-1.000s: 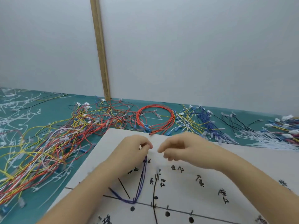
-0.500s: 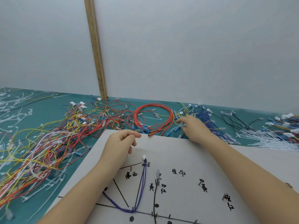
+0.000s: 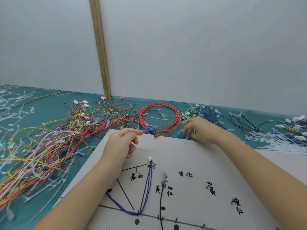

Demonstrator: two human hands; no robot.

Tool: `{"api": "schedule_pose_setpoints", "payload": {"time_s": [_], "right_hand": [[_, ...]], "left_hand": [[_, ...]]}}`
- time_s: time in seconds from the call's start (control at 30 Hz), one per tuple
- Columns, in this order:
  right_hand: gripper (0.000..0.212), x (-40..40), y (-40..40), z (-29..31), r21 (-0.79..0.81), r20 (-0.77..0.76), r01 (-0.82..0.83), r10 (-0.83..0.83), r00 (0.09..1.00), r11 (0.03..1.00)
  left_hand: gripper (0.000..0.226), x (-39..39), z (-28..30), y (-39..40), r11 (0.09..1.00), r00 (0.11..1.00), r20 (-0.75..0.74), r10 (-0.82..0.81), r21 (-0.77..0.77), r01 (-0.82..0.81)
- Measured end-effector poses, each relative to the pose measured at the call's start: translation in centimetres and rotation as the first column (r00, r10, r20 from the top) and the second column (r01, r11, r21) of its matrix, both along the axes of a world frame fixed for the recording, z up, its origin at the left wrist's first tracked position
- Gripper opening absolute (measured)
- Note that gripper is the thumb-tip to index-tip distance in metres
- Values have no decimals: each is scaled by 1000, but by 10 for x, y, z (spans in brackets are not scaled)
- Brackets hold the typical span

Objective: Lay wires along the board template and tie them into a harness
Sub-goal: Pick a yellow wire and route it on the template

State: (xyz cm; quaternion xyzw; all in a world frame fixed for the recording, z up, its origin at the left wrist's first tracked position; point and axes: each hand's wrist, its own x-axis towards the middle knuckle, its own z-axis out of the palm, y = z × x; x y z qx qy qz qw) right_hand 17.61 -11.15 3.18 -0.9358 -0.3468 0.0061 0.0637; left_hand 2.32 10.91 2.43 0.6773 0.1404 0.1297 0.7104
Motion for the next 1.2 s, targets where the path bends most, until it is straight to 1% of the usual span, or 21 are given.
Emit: {"api": "schedule_pose_setpoints", "payload": {"time_s": [0.07,0.13,0.17,0.2,0.23,0.27,0.3,0.37,0.43,0.47,0.5,0.53,0.57,0.6,0.67,0.7,0.73,0.8,0.93,1.1,1.2], "right_hand": [[20,1,-1,-1,-113,5,-24,24,1000,993],[11,2,-2,-3,-113,54,7,-1,999,994],[8,2,-1,-3,-38,79,33,-30,996,999],[7,1,-1,-3,98,87,70,-79,993,993],[8,2,0,-2,270,78,117,-143,987,956],[11,3,-1,1,445,53,164,-209,977,880],[12,4,-3,4,604,6,203,-259,966,771],[16,7,-7,15,830,-137,256,-263,955,496],[23,9,-12,27,916,-227,287,-227,947,280],[24,10,-14,32,931,-245,292,-217,945,219],[24,10,-16,37,938,-249,289,-212,945,191],[24,10,-18,41,939,-238,279,-207,949,200],[24,10,-20,44,927,-211,264,-212,954,265],[23,11,-23,45,885,-175,252,-222,959,391],[24,11,-26,43,687,-156,268,-223,962,675],[24,11,-27,40,576,-189,290,-221,957,765],[23,11,-27,35,496,-221,316,-235,947,809],[24,13,-27,27,452,-235,380,-303,924,807],[31,18,-24,17,496,-224,454,-396,890,740],[24,23,-1,0,453,-112,446,-447,887,772],[23,24,15,-5,426,-111,427,-423,900,797]], "left_hand": [[30,0,0,0,1000,1000,-5,-1,0,1],[31,0,0,0,1000,1000,-7,-1,-4,1],[31,0,0,0,1000,1000,-8,1,-8,-1],[31,0,0,0,1000,1000,-10,3,-12,-3],[31,0,0,1,1000,1000,-12,4,-17,-4],[31,0,0,1,1000,1000,-14,5,-22,-5],[31,0,0,1,1000,1000,-15,6,-26,-6],[31,0,0,0,1000,1000,-19,6,-29,-6],[30,1,0,0,1000,1000,-23,5,-31,-6],[30,1,0,-1,999,1000,-25,4,-34,-5],[30,1,0,-1,999,1000,-25,3,-36,-4],[30,1,0,-1,999,1000,-25,0,-38,-1],[30,1,0,-1,999,1000,-26,-2,-37,1],[30,1,0,-1,999,1000,-27,-4,-34,3],[31,0,0,0,1000,999,-31,-9,-26,9],[31,0,0,0,1000,999,-33,-11,-24,10],[31,0,0,0,1000,999,-34,-12,-24,11],[30,1,0,0,1000,999,-38,-13,-25,12],[30,2,-2,1,1000,999,-37,-13,-28,12],[31,3,-3,1,1000,999,-38,-18,-18,17],[32,2,-3,1,1000,999,-45,-13,3,13]]}}
